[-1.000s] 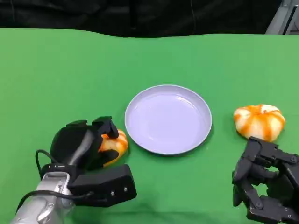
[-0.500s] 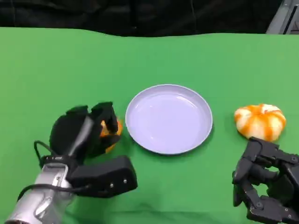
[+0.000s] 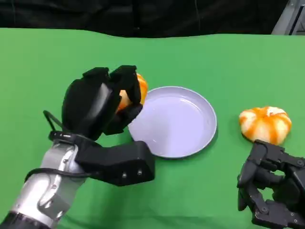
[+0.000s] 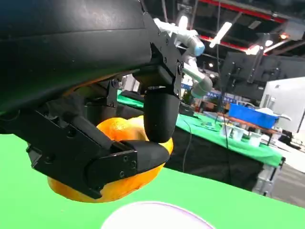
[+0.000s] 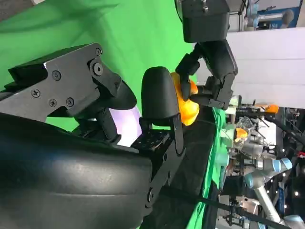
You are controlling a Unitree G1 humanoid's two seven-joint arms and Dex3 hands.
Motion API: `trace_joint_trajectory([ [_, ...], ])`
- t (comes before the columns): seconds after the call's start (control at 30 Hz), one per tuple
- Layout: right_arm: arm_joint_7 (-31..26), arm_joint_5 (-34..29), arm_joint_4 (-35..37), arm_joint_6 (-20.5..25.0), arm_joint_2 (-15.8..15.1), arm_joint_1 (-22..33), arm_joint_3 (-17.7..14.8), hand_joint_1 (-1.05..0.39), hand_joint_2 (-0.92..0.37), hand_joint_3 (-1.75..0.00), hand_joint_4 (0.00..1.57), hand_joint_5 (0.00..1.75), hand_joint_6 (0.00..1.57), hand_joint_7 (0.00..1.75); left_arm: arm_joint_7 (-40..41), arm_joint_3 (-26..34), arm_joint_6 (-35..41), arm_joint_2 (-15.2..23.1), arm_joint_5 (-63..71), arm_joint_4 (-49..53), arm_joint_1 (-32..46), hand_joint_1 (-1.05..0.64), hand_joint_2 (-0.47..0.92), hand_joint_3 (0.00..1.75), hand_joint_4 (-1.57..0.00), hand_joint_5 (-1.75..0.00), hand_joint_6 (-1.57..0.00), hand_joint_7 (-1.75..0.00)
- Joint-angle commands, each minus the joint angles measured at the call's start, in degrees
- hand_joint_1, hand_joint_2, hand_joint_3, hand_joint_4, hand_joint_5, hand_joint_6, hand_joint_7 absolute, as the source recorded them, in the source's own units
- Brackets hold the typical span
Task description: Grasp the bread from the table and place it into the plate.
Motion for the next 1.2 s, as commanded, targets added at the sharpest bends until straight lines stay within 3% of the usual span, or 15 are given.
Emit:
trace_joint_trajectory([
  [0.03,-0.23,0.17,-0.87,0.13,-0.43,0.10,-0.14,-0.04,-0.66,-1.09,0.78,1.75,0.66,1.54,-1.26,-0.65,-0.35,-1.51,0.86,-0.78,-3.98,-0.08,0.47,1.07,-0.84,-1.75,-0.76,-1.58],
  [0.17,-0.34,-0.10,-0.98,0.04,-0.40,0.16,0.04,-0.04,-0.65,-1.09,0.78,1.75,0.66,1.55,-1.89,-1.62,-1.50,-2.77,1.00,1.37,-6.35,-0.07,0.47,1.04,-0.83,-1.75,-0.74,-1.59],
  [0.3,-0.62,-0.58,-1.51,0.10,-0.36,0.38,0.46,-0.04,-0.65,-1.09,0.78,1.75,0.66,1.54,-4.12,-3.75,-4.93,-4.46,-0.38,7.78,-10.91,-0.07,0.63,0.73,-0.77,-1.75,-0.62,-1.72],
  [0.43,-1.13,-0.83,-2.18,0.49,-0.17,0.71,0.96,-0.03,-0.65,-1.10,0.78,1.75,0.66,1.54,-5.52,-4.80,-7.79,-5.17,-0.91,13.98,-14.14,-0.04,0.66,0.68,-0.76,-1.75,-0.60,-1.74],
  [0.6,-1.97,-1.43,-3.80,1.60,-0.17,1.26,1.84,-0.04,-0.64,-1.10,0.78,1.75,0.66,1.55,-5.60,-7.57,-10.50,-6.83,-0.10,26.00,-20.15,-0.08,0.85,0.30,-0.73,-1.75,-0.57,-1.73],
  [0.83,-2.31,-1.39,-4.50,1.94,-0.14,1.52,2.24,-0.05,-0.64,-1.11,0.77,1.75,0.66,1.55,-5.43,-8.41,-11.38,-8.12,-0.21,31.91,-22.27,-0.08,0.89,0.23,-0.72,-1.75,-0.57,-1.72],
  [0.87,-2.42,-1.36,-4.91,2.08,-0.02,1.69,2.46,-0.05,-0.64,-1.11,0.77,1.75,0.66,1.55,-6.02,-8.87,-11.14,-8.92,-0.24,34.53,-23.02,-0.09,0.91,0.18,-0.71,-1.72,-0.59,-1.62],
  [0.97,-2.61,-1.33,-5.43,2.36,0.07,1.88,2.72,-0.06,-0.63,-1.11,0.77,1.75,0.67,1.55,-6.04,-9.53,-11.43,-9.89,-0.45,38.54,-24.45,-0.09,0.92,0.14,-0.70,-1.71,-0.62,-1.54],
  [1.0,-2.76,-1.54,-5.68,2.58,0.05,1.93,2.84,-0.06,-0.63,-1.11,0.77,1.75,0.67,1.55,-5.79,-9.31,-12.35,-9.61,-1.03,39.35,-24.08,-0.10,0.92,0.13,-0.68,-1.60,-0.62,-1.44],
  [1.03,-2.73,-1.50,-5.77,2.56,0.02,1.92,2.90,-0.06,-0.63,-1.11,0.78,1.75,0.67,1.55,-7.04,-9.21,-12.76,-8.89,-1.53,39.35,-23.55,-0.12,0.92,0.14,-0.70,-1.30,-0.74,-1.05],
  [1.07,-2.72,-1.45,-5.79,2.54,-0.02,1.87,2.93,-0.06,-0.63,-1.11,0.78,1.75,0.67,1.55,-8.00,-9.14,-13.06,-8.39,-1.88,39.37,-23.21,-0.23,0.92,0.17,-0.63,-0.69,-0.76,-0.50],
  [1.1,-2.70,-1.37,-5.80,2.59,-0.08,1.84,2.94,-0.06,-0.63,-1.11,0.78,1.75,0.67,1.55,-8.89,-9.52,-12.93,-7.71,-1.51,39.09,-23.02,-0.31,0.92,0.20,-0.61,-0.39,-0.76,-0.27],
  [1.17,-2.70,-1.27,-5.77,2.65,-0.15,1.80,2.93,-0.06,-0.63,-1.10,0.78,1.75,0.67,1.55,-9.66,-10.03,-12.62,-7.11,-0.90,38.68,-23.00,-0.48,0.92,0.25,-0.52,-0.09,-0.67,-0.06],
  [1.2,-2.58,-1.04,-5.53,2.44,-0.13,1.80,2.86,-0.06,-0.63,-1.10,0.78,1.75,0.67,1.55,-11.28,-10.42,-11.86,-6.59,-0.62,37.95,-22.78,-0.55,0.92,0.28,-0.42,-0.05,-0.61,-0.03],
])
